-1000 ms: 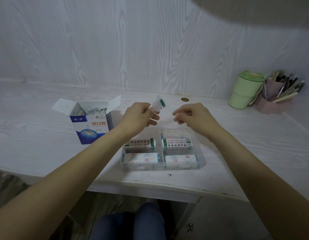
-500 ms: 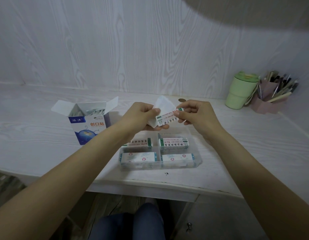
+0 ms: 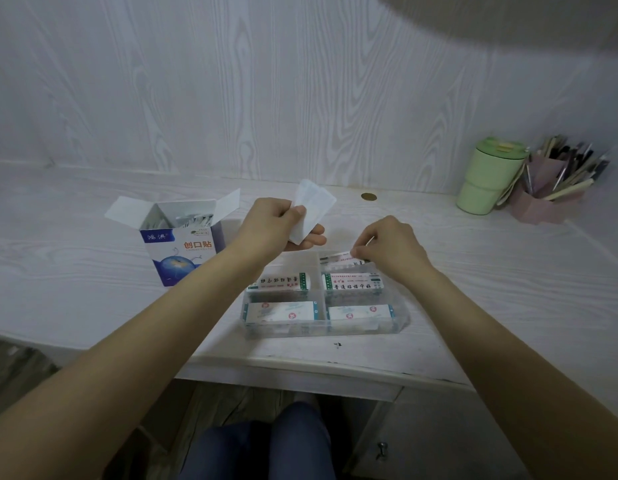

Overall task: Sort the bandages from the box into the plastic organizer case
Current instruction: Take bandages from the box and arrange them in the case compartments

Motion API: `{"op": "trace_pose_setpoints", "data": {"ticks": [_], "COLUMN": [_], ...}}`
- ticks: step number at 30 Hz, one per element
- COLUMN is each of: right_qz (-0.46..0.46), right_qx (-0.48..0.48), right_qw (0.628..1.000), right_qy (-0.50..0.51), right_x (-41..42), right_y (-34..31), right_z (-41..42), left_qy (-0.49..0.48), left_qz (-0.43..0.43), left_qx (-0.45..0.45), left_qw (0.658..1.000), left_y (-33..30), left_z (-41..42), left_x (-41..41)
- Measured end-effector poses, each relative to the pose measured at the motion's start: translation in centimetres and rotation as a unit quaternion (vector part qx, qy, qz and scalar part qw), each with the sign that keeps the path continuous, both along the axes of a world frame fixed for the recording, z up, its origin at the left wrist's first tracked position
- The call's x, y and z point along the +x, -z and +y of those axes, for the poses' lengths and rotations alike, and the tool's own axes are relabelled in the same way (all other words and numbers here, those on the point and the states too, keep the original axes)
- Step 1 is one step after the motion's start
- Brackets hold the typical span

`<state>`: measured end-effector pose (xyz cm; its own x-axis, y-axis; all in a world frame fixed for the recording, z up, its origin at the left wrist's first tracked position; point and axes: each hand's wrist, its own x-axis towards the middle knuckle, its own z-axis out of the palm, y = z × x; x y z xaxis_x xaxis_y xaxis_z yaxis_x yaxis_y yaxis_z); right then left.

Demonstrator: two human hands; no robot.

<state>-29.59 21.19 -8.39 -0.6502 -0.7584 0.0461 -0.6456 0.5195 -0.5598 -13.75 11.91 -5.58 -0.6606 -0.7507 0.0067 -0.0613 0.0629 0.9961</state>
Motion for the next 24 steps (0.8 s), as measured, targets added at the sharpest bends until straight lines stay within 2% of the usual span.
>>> {"op": "trace_pose_setpoints", "data": {"ticks": [6,13,15,16,18,20,21,23,24], "right_qz": [0.068,0.112,0.09,0.046,-0.126,-0.331,-0.403,-0.486,-0.506], "right_qx": [0.079,0.09,0.047,-0.009,-0.137,-0.201,-0.216,-0.24,-0.248], "right_qw": [0.994,0.989,0.994,0.999,0.983,0.922,0.889,0.84,0.825], "right_qy": [-0.014,-0.029,-0.032,-0.027,-0.009,-0.019,-0.034,-0.044,-0.041], "right_x": [0.7,0.8,0.7,0.8,1.2,2.1,2.5,3.0,3.1], "right_y": [-0.6,-0.6,-0.7,-0.9,-1.7,-2.8,-3.2,-3.7,-3.9], "right_z": [-0.2,-0.4,-0.3,-0.1,0.5,1.1,1.3,1.6,1.7], "left_qy": [0.003,-0.003,-0.004,-0.006,-0.013,-0.015,-0.011,0.001,0.006], "left_qz": [0.007,0.028,0.036,0.039,0.036,0.024,0.017,-0.014,-0.038], "left_qx": [0.005,-0.016,-0.028,-0.039,-0.075,-0.126,-0.154,-0.26,-0.337], "left_qw": [1.0,0.999,0.999,0.998,0.996,0.992,0.988,0.966,0.941], "left_y": [0.0,-0.2,-0.2,-0.2,0.0,0.1,0.3,0.5,0.5], "left_z": [-0.1,0.3,0.3,0.3,0.2,0.1,0.0,0.0,0.3], "left_x": [0.1,0.4,0.5,0.4,0.5,0.5,0.5,0.4,0.5]}}
